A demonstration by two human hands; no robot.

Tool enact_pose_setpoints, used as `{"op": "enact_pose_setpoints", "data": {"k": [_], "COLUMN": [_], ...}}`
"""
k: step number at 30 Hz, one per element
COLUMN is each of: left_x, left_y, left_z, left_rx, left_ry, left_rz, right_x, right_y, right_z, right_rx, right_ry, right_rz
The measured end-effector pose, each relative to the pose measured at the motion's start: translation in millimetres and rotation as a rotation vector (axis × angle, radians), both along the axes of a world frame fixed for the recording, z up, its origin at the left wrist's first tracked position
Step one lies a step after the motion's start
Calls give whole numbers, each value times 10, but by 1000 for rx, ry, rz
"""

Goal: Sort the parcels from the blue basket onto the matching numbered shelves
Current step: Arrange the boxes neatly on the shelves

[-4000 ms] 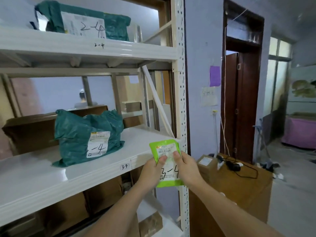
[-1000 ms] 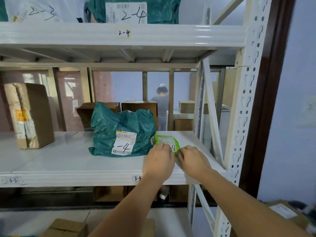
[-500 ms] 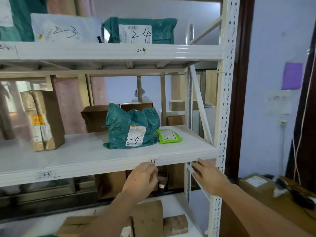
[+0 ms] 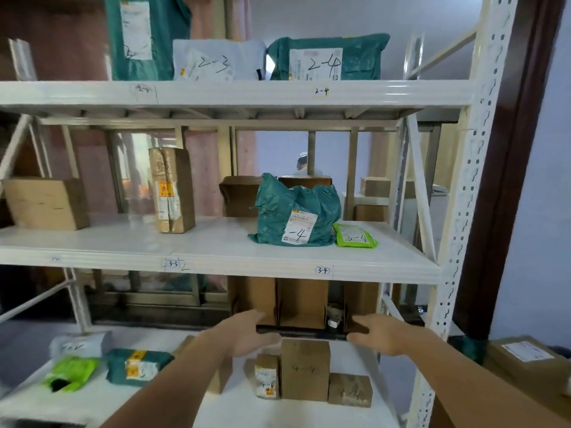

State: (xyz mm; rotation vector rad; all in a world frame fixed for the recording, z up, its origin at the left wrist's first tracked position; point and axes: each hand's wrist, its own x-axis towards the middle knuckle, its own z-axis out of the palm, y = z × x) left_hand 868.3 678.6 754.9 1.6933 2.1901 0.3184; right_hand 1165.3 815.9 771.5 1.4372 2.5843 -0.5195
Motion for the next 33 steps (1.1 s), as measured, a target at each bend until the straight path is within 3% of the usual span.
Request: {"op": "enact_pose_setpoints", "data": {"k": [6,15,20,26,33], "left_x": [-590,-1556,-1896,-2252,-2518], "left_y": [-932,-3086,-4318,-5349,-5983], "left_z": [-252,-663,-711,-712,-754], "left_rx": [-33,-180,-187,-199,-217], "left_ry": [4,21,29,33,30], "left_rz": [197,648,904,1036,1154], "right_x": [-933,-2982,-3887,-4832,-5491], "right_y": [-45,-1542,-2675,-3799,-4575], "right_z": [-363,-524,-476,-517,-606], "right_rx": [4,58,70,39,-22], "right_ry": [-9,-105,-97,-32,-28], "right_rz": [233,737,868,1083,1240]}}
